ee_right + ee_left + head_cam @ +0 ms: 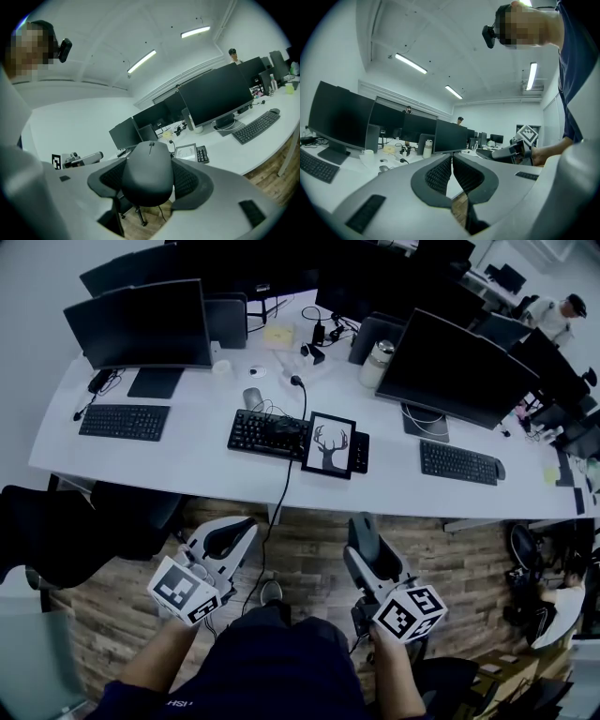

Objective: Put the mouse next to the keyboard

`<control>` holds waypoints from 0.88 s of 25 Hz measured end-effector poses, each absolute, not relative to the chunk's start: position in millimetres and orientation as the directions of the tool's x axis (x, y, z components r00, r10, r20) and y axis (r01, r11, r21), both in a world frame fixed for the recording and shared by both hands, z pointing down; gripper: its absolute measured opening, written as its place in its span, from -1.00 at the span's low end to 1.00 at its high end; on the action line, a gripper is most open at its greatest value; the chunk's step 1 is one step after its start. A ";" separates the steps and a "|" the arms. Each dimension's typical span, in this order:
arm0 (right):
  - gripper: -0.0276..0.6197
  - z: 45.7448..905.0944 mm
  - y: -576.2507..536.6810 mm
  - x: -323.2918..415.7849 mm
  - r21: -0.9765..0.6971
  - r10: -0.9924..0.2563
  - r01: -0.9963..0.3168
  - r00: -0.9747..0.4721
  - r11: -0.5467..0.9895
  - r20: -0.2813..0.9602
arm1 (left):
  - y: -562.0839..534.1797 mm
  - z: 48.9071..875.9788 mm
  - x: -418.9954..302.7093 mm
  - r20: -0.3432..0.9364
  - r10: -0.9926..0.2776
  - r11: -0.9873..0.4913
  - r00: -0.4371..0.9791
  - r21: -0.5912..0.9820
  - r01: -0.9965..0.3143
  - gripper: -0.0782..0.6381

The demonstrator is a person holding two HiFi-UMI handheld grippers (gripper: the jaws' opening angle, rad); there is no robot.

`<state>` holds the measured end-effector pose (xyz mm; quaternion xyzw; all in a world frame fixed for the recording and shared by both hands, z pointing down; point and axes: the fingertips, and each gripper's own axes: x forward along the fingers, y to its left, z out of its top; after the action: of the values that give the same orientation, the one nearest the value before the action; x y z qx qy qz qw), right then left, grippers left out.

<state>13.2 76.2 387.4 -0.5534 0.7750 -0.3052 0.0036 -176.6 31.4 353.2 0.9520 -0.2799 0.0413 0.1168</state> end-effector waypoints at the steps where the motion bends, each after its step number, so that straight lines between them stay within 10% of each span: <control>1: 0.01 387.2 74.2 12.2 -0.477 -0.860 -0.856 -0.387 0.201 0.332 | 29.3 353.5 -177.2 0.144 -0.522 -0.816 0.841 0.200 -0.542 -0.69; 22: 0.01 399.1 23.2 41.2 -0.492 -0.858 -0.849 -0.389 0.193 0.335 | -19.0 361.5 -145.5 0.158 -0.512 -0.822 0.844 0.197 -0.535 -0.69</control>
<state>41.2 23.2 399.1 -0.5526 0.7722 -0.3134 0.0076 -145.5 -19.0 361.5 0.9531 -0.2745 0.0492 0.1174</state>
